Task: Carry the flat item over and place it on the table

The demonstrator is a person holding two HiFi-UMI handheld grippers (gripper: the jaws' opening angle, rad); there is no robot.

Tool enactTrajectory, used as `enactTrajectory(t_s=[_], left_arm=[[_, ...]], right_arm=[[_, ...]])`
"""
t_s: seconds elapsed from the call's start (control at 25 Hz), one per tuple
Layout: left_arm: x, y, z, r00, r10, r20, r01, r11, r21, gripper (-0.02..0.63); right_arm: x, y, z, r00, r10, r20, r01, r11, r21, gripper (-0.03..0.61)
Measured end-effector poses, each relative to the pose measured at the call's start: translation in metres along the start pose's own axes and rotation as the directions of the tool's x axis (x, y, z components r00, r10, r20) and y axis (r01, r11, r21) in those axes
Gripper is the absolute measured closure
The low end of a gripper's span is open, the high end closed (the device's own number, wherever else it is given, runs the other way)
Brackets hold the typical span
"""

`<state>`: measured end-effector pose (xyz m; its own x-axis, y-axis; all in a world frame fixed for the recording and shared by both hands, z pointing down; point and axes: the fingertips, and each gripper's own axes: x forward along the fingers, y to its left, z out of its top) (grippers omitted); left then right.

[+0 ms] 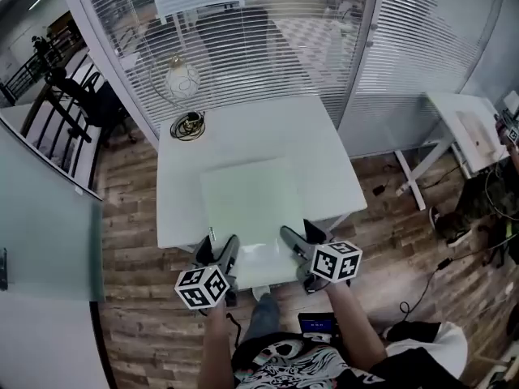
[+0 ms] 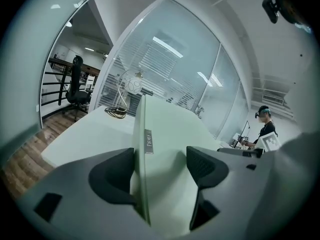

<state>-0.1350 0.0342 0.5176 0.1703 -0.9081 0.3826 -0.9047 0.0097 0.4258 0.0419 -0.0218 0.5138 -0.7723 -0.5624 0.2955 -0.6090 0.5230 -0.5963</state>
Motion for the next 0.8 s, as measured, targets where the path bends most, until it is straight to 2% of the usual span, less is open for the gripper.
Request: enactTrajectory(t_s=[0.16,0.32,0.56,0.8], left_arm=[[0.053,0.04,0.036,0.999,-0.018,-0.04,0.018,1.0,0.004,0.285],[0.092,0.057,0.063,0.997,-0.051,-0.056,0.052,0.999,0.004,0.285],[0.116,0.059,0.085,0.995,-0.08,-0.052,0.08,0.997,0.009,0.285],[0.12,0.059,0.11,0.995,-0.094,-0.014,0.094,0.995,0.026,0.287]], right_arm=[[0.064,-0.01,0.023,1.0,-0.027,0.003,0.027,0.999,0.033,0.29],[0.1,-0.019,0.047,0.998,-0.062,0.017,0.061,0.997,0.038,0.29],[0.115,-0.025,0.071,0.996,-0.083,0.037,0.082,0.996,0.029,0.29],[0.124,-0.015,0.093,0.995,-0.072,0.07,0.071,0.997,0.005,0.29]])
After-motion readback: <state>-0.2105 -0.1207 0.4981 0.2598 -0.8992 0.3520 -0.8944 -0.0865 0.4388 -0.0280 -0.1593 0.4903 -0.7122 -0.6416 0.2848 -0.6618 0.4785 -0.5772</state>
